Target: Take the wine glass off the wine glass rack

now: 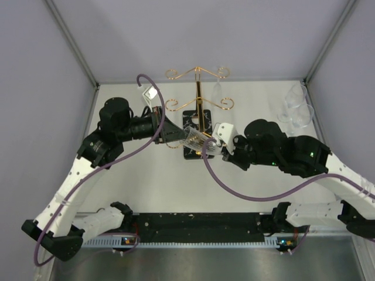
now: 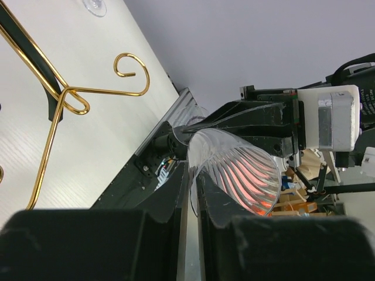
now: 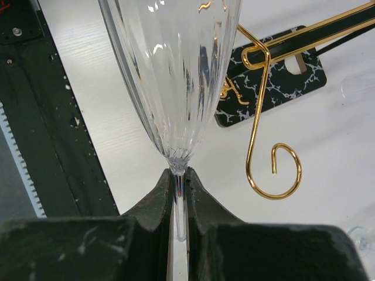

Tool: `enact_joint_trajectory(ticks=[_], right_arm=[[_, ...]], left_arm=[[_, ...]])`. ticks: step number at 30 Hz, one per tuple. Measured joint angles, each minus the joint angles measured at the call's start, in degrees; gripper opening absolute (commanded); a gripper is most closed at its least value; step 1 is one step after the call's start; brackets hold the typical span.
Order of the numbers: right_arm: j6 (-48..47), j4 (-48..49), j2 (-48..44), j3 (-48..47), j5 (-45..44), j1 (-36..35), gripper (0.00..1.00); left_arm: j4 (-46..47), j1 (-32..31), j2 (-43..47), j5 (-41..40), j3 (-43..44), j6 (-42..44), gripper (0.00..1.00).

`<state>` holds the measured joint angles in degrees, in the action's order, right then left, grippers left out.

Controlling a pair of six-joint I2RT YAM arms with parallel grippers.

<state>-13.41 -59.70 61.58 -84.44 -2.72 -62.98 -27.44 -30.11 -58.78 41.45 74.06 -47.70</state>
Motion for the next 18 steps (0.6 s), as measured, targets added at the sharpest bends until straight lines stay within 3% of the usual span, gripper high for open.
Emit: enact_joint_trajectory(ticks=[3, 5, 7, 11, 15, 18], right_arm=[[-0.09, -0.15, 0.0, 0.0, -0.48, -0.31, 0.01], [-0.04, -0.46, -0.04, 0.0, -0.94, -0.31, 0.13], [0.11, -0.7, -0.04, 0.0, -1.38, -0.31, 0.34], [1.51, -0.76, -0.48, -0.02, -3.39, -0.33, 0.52], [2.05, -0.74, -2.01, -0.04, -4.22, -0.33, 0.63], [2.43, -0.61, -3.96, -0.09, -3.69, -0.33, 0.64]], left_arm=[[-0.52, 0.07, -0.33, -0.48, 0.0, 0.87, 0.02], [-0.98, 0.09, -0.74, -0.7, 0.02, 1.42, 0.0], [-1.11, 0.09, -1.09, -0.72, 0.02, 1.68, 0.0], [-1.36, 0.02, -1.27, -0.15, 0.02, 2.27, 0.0], [-1.53, 0.0, -1.42, -0.11, 0.04, 2.71, 0.0], [-2.51, 0.0, -1.97, -0.24, 0.42, 3.19, 0.0]])
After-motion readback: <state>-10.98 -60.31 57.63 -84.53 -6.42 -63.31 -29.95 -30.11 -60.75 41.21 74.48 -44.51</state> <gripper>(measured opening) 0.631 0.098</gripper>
